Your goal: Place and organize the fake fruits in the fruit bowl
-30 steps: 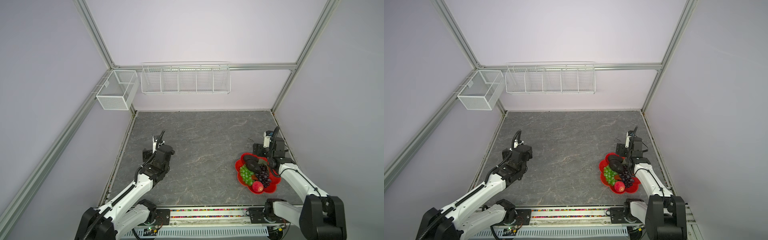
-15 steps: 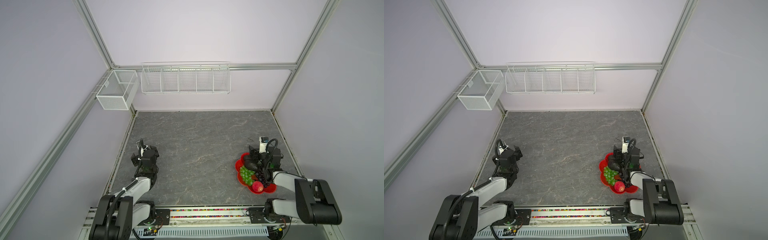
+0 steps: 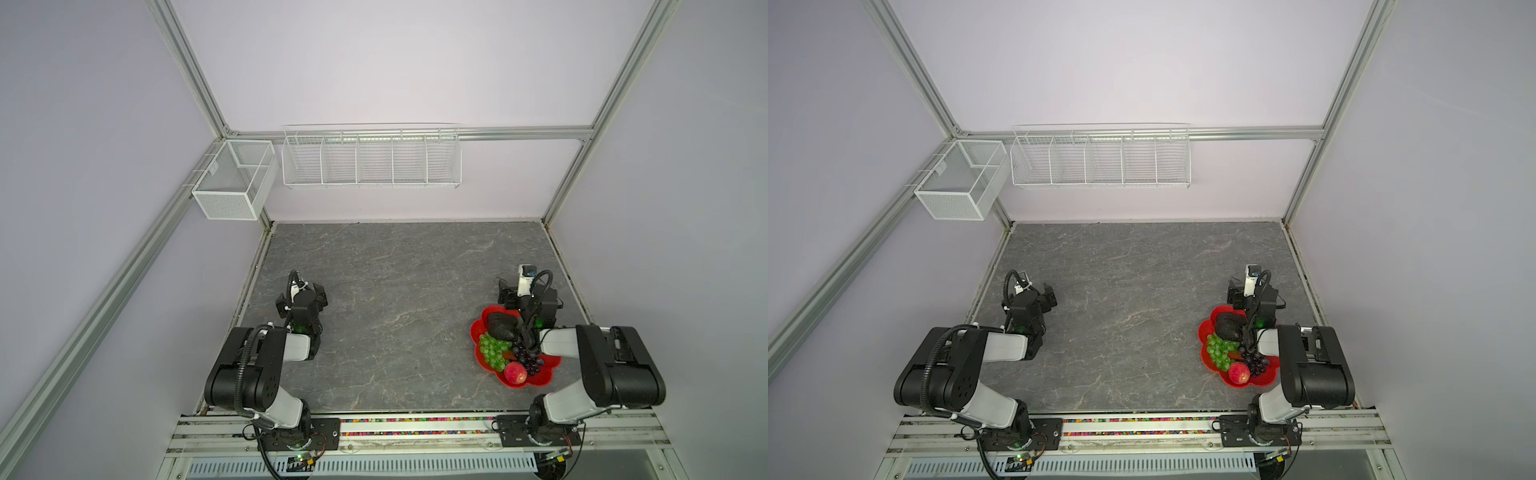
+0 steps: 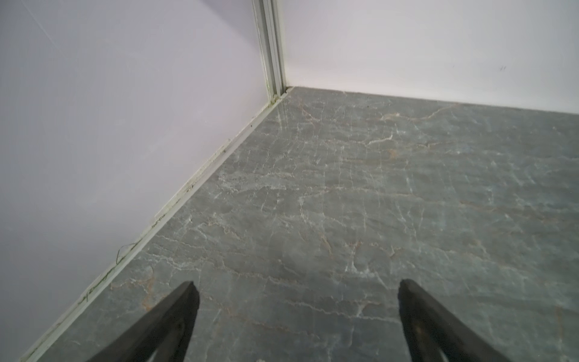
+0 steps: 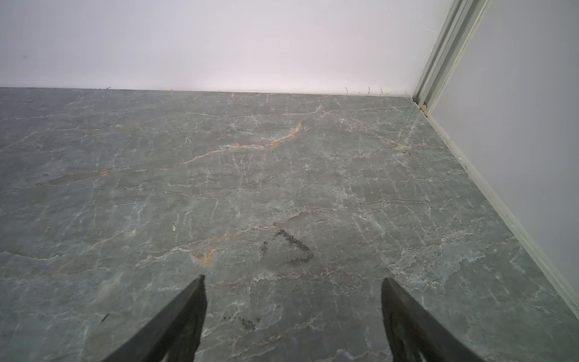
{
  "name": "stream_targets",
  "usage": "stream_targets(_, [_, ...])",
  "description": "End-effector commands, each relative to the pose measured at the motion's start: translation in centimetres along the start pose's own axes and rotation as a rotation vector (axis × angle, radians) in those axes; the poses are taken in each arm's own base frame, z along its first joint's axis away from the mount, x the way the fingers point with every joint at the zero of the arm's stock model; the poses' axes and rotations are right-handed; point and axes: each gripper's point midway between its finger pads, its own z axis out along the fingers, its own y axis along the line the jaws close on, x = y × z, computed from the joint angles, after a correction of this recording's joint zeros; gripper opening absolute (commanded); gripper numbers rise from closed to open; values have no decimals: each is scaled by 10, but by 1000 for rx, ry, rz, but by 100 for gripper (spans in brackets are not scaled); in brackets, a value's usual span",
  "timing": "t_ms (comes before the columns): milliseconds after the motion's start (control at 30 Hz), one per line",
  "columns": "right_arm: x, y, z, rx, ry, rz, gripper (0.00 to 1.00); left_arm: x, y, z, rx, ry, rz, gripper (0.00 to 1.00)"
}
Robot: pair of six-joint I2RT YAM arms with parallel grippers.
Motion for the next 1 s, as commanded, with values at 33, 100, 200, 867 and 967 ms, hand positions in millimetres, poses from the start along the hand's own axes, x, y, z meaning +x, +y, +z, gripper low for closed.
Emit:
stream_targets(33, [3, -1, 0, 19, 17, -9, 88, -19, -3, 2, 11, -53, -16, 99])
stream_targets(100, [3, 0, 0, 23, 18, -14, 88, -20, -3, 2, 12, -65, -17, 99])
stream_targets(200, [3, 0, 0, 25, 21, -16, 88, -21, -3, 2, 17, -79, -17, 99])
stream_targets(867, [4, 0, 1, 29, 23, -19, 88, -21, -3, 2, 17, -83, -17, 99])
stream_targets(967, [4, 0, 1, 27, 23, -19, 88, -21, -3, 2, 17, -84, -16, 99])
